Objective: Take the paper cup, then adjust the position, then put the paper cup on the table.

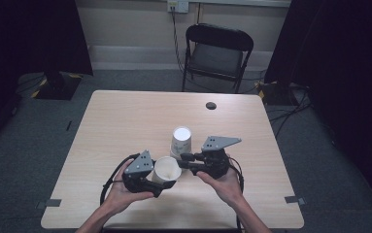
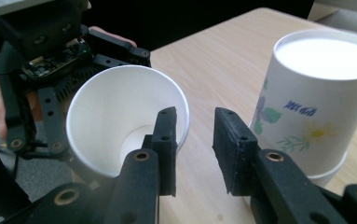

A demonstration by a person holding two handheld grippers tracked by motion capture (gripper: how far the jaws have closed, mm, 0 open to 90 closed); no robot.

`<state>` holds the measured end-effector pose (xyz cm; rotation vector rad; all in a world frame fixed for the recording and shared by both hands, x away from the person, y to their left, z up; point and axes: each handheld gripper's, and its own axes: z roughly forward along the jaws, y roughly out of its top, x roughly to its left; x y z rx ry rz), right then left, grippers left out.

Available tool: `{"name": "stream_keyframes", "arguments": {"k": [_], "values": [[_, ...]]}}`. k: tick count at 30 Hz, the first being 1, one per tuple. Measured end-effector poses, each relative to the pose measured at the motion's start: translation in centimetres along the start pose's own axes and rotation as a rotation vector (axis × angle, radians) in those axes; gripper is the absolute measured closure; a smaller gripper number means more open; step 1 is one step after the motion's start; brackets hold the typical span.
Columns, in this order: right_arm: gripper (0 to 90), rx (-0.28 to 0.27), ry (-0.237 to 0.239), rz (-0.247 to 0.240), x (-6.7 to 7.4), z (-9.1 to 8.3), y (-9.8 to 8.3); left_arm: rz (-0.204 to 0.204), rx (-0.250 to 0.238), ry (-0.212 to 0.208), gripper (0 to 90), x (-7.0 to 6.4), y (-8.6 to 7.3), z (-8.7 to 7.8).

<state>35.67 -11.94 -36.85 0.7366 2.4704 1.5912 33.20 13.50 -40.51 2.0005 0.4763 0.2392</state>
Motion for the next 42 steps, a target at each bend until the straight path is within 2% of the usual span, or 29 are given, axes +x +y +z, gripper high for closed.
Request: {"name": "stream_keyframes", "arguments": {"k": [2, 5, 7, 16, 17, 24, 28, 32, 33, 42], "values": [[69.4, -0.003, 0.002, -0.005, -0.1, -0.2, 0.0, -0.027, -0.011, 0.007, 27.6, 0.2, -0.1, -0.2], [69.6, -0.015, -0.007, -0.002, -0.1, -0.4, -0.2, -0.031, -0.003, 0.014, 27.5, 0.5, -0.2, -0.4], [69.7, -0.02, -0.017, -0.008, -0.1, -0.6, -0.2, -0.057, -0.012, 0.028, 27.5, 0.9, -0.3, -0.8], [70.2, -0.013, -0.047, 0.003, -0.6, -1.5, -1.0, -0.097, -0.042, 0.076, 27.6, 1.9, -0.4, -2.1], [70.4, -0.015, -0.052, 0.006, -0.7, -1.7, -1.1, -0.111, -0.054, 0.089, 27.6, 2.3, -0.4, -2.5], [70.0, -0.024, -0.091, 0.012, -1.4, -3.1, -1.8, -0.131, -0.078, 0.132, 27.6, 3.5, -0.7, -3.7], [69.3, -0.02, -0.113, 0.022, -1.9, -3.7, -2.8, -0.154, -0.09, 0.171, 27.7, 4.5, -1.1, -4.5], [68.5, -0.021, -0.135, 0.032, -2.2, -4.1, -3.5, -0.173, -0.105, 0.186, 27.9, 5.1, -1.3, -4.9], [68.1, -0.029, -0.141, 0.037, -2.4, -4.5, -3.8, -0.186, -0.117, 0.205, 28.0, 5.5, -1.4, -5.2], [63.2, -0.031, -0.195, 0.031, -3.1, -5.8, -4.7, -0.208, -0.121, 0.259, 28.5, 7.2, -1.9, -5.3]]}}
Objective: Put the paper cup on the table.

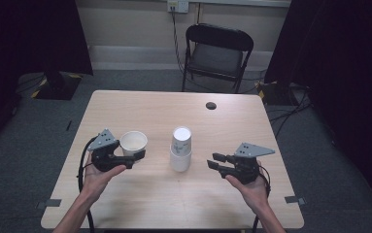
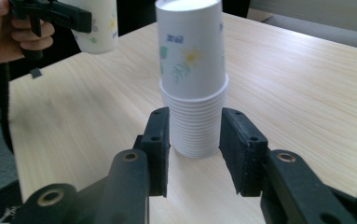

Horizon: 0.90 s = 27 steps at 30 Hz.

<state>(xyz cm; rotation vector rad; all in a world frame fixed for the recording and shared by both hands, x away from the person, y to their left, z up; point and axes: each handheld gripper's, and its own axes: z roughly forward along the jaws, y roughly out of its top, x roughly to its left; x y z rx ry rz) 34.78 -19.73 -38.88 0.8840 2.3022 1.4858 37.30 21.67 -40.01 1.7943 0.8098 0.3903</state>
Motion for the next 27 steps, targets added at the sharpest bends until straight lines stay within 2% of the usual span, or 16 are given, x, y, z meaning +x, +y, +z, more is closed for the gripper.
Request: {"name": "stream_keyframes", "arguments": {"k": [3, 5, 7, 9, 10, 13, 14, 16, 20, 21, 24, 25, 27], "values": [[62.1, -0.002, -0.009, 0.0, -0.3, -0.2, -0.4, 0.009, 0.01, 0.018, 28.7, 0.4, 0.0, 0.2], [60.1, 0.004, -0.022, 0.007, -0.6, -0.3, -1.1, -0.007, 0.017, 0.037, 28.7, 1.2, -0.2, 0.7], [59.3, 0.009, -0.026, 0.013, -0.9, -0.4, -1.5, -0.013, 0.02, 0.038, 28.9, 1.6, -0.3, 1.2], [58.4, 0.016, -0.039, 0.022, -1.2, -0.5, -2.1, -0.001, 0.019, 0.032, 28.9, 2.0, -0.5, 1.6], [57.7, 0.017, -0.044, 0.025, -1.4, -0.6, -2.4, 0.003, 0.026, 0.045, 28.9, 2.1, -0.6, 1.8], [55.3, 0.026, -0.055, 0.031, -1.9, -0.6, -3.0, -0.005, 0.021, 0.04, 29.1, 2.2, -0.7, 2.0], [53.0, 0.041, -0.065, 0.041, -2.3, -0.5, -3.6, 0.01, 0.031, 0.05, 29.3, 2.3, -0.9, 2.2], [49.1, 0.062, -0.092, 0.045, -2.7, -0.4, -4.3, 0.009, 0.033, 0.05, 29.4, 2.4, -1.0, 2.4], [44.4, 0.093, -0.111, 0.07, -3.6, -0.5, -5.7, 0.02, 0.037, 0.071, 29.5, 2.9, -1.2, 2.8], [43.6, 0.098, -0.118, 0.074, -3.8, -0.5, -6.0, 0.012, 0.045, 0.09, 29.6, 3.3, -1.5, 3.2], [42.0, 0.112, -0.129, 0.085, -4.1, -0.5, -6.5, 0.002, 0.054, 0.1, 29.6, 3.9, -1.7, 3.6], [41.0, 0.121, -0.136, 0.086, -4.3, -0.4, -6.9, -0.018, 0.056, 0.111, 29.7, 4.4, -2.0, 4.0], [39.5, 0.147, -0.139, 0.075, -4.5, -0.2, -7.3, -0.026, 0.061, 0.122, 29.7, 4.7, -2.2, 4.3]]}}
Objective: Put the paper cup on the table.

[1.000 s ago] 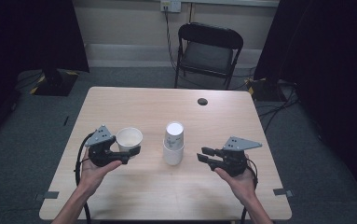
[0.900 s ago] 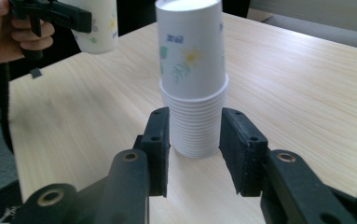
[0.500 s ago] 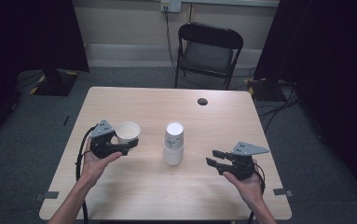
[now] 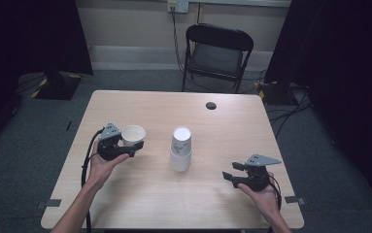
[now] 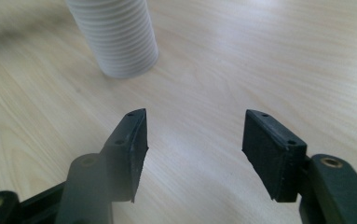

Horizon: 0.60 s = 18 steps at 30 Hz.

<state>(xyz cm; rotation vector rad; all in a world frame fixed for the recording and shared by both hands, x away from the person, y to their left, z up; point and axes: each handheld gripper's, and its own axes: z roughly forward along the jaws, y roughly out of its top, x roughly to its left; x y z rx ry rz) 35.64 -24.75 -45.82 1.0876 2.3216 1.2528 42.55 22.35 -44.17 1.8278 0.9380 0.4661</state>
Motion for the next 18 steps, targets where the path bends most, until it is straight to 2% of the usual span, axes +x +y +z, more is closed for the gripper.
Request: {"name": "stream_keyframes", "arguments": {"k": [3, 5, 6, 10, 12, 18], "values": [[38.2, 0.022, -0.004, 0.0, -0.3, 0.4, -0.6, -0.021, 0.026, 0.037, 29.7, 0.9, -0.9, 1.3], [37.9, 0.029, -0.011, 0.001, -0.4, 0.6, -0.7, -0.031, 0.028, 0.031, 29.6, 1.0, -1.0, 1.5], [37.5, 0.03, -0.013, -0.002, -0.4, 0.8, -1.0, -0.029, 0.049, 0.024, 29.5, 1.0, -1.3, 2.1], [36.7, 0.06, -0.012, -0.006, -0.4, 1.3, -1.3, -0.025, 0.073, 0.018, 29.2, 0.9, -1.7, 3.0], [36.7, 0.067, -0.016, -0.005, -0.5, 1.5, -1.4, -0.036, 0.071, 0.012, 29.0, 0.8, -1.8, 3.3], [35.4, 0.085, -0.02, -0.01, -0.3, 1.8, -1.9, -0.026, 0.107, 0.017, 28.3, 1.1, -2.4, 3.8]]}}
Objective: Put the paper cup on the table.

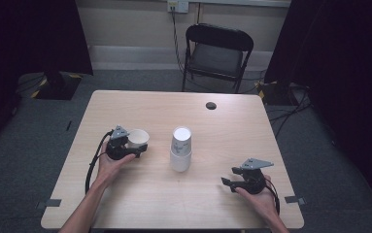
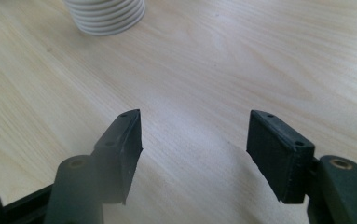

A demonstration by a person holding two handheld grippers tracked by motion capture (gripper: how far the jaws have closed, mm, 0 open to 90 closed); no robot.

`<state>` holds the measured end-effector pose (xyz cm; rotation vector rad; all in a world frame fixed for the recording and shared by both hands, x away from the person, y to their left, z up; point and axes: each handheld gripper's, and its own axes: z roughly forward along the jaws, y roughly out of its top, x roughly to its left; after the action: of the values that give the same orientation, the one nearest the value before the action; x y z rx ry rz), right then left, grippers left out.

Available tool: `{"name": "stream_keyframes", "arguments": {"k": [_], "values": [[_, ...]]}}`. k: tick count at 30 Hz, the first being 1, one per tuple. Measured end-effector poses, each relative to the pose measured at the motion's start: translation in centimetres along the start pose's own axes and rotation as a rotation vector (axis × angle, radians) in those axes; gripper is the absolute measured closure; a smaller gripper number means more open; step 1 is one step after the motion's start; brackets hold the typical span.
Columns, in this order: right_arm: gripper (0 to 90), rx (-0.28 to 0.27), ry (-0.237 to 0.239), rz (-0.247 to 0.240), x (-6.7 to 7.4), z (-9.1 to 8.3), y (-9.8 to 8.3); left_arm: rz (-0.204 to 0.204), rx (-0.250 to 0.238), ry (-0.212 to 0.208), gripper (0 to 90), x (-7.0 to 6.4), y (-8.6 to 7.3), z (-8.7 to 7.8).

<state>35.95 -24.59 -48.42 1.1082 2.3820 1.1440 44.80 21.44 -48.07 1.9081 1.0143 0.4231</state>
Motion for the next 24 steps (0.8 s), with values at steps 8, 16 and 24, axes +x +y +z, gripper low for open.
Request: {"name": "stream_keyframes", "arguments": {"k": [8, 16, 24], "values": [[33.5, 0.022, -0.001, -0.007, 0.3, 0.3, -0.1, 0.007, 0.006, 0.023, 27.5, 0.1, -0.8, -0.8], [30.9, 0.049, -0.013, -0.007, 0.2, 0.7, -0.6, -0.022, 0.027, 0.035, 27.4, 0.4, -1.5, -1.3], [29.3, 0.037, -0.036, -0.01, 0.1, 0.7, -0.8, -0.066, 0.077, 0.025, 17.9, 0.6, -1.8, -1.0]]}}
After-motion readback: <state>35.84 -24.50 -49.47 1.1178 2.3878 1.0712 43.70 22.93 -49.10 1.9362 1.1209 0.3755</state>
